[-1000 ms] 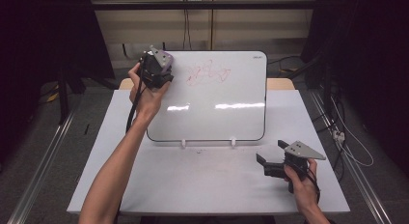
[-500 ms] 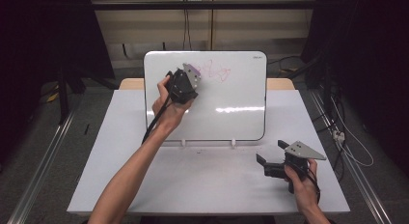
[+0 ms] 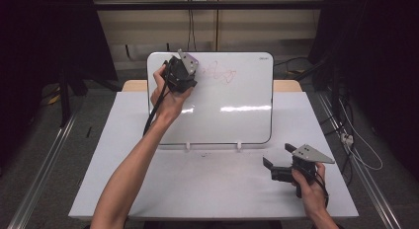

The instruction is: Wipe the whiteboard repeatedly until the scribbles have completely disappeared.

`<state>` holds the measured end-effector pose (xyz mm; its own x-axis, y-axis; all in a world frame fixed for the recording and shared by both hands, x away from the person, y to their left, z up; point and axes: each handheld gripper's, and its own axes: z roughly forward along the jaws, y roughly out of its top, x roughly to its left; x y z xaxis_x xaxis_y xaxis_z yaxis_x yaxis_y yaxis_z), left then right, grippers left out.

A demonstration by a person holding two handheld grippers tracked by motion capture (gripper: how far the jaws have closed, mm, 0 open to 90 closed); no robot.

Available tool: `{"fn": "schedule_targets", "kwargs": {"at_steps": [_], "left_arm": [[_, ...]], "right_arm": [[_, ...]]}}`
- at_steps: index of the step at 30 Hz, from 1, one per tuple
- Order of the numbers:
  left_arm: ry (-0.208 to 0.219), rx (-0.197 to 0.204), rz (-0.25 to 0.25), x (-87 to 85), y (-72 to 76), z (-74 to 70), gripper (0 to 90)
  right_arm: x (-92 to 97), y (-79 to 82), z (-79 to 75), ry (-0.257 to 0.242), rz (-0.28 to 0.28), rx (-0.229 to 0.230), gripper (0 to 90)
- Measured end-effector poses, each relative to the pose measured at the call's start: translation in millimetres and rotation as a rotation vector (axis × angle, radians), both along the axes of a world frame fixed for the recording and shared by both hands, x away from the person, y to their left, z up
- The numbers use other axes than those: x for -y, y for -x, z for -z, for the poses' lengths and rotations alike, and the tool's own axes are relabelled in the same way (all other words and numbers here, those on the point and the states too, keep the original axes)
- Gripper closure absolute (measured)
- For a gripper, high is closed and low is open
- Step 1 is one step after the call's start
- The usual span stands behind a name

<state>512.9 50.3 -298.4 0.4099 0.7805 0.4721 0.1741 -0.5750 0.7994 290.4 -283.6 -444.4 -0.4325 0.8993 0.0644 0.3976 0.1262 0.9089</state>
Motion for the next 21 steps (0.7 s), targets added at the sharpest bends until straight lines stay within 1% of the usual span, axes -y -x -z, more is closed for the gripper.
{"fn": "schedule_targets", "kwargs": {"at_steps": [1,3,4,5,6,7,8,11,12,13,14,15,17,19,20,21], "left_arm": [[0.004,0.008,-0.011,-1.5,-2.2,-1.9,41.1],[0.024,0.008,-0.035,-4.5,-5.7,-5.7,41.1],[0.024,0.004,-0.036,-4.3,-6.1,-5.8,41.2],[0.022,0.013,-0.042,-2.0,-5.8,-4.0,41.1],[0.006,0.017,-0.038,1.9,-4.3,-1.9,41.1],[-0.002,0.010,-0.018,4.9,-2.9,-0.5,41.1],[-0.006,0.012,-0.011,7.5,-1.5,1.0,41.1],[-0.039,0.001,0.031,19.3,7.8,9.8,41.1],[-0.054,0.008,0.044,24.1,10.8,14.1,41.1],[-0.055,0.014,0.055,28.8,14.4,18.5,41.1],[-0.067,0.019,0.063,33.0,18.6,22.3,41.1],[-0.079,0.016,0.085,37.6,23.3,26.3,41.1],[-0.100,0.024,0.094,46.1,30.7,33.2,41.1],[-0.107,0.028,0.111,52.6,35.1,37.9,41.1],[-0.094,0.026,0.120,57.0,38.8,41.0,41.1],[-0.107,0.025,0.135,59.7,41.6,42.5,41.0]], "right_arm": [[0.1,0.0,0.1,-0.001,0.000,-0.001,4.1],[0.1,-0.2,0.4,-0.002,0.000,-0.003,4.1],[0.1,-0.2,0.5,-0.002,0.000,-0.004,4.1],[0.1,-0.2,0.4,-0.004,0.002,-0.005,4.1],[0.1,-0.2,0.3,-0.003,0.001,-0.004,4.1],[0.0,-0.1,0.2,-0.001,0.001,-0.003,4.1],[-0.1,-0.1,0.2,-0.001,0.001,-0.003,4.1],[-0.5,0.2,0.1,0.001,0.001,-0.001,4.2],[-0.7,0.3,0.1,0.003,0.000,0.001,4.1],[-1.0,0.3,0.1,0.003,0.000,0.001,4.1],[-1.1,0.2,0.1,0.003,-0.001,0.002,4.2],[-1.3,0.3,0.1,0.004,-0.001,0.001,4.1],[-1.3,0.2,0.2,0.005,-0.002,0.001,4.2],[-1.6,-0.3,0.5,0.002,0.002,-0.003,4.1],[-1.8,-0.5,0.5,0.002,0.003,-0.005,4.2],[-1.9,-0.5,0.4,0.004,0.001,-0.003,4.2]]}}
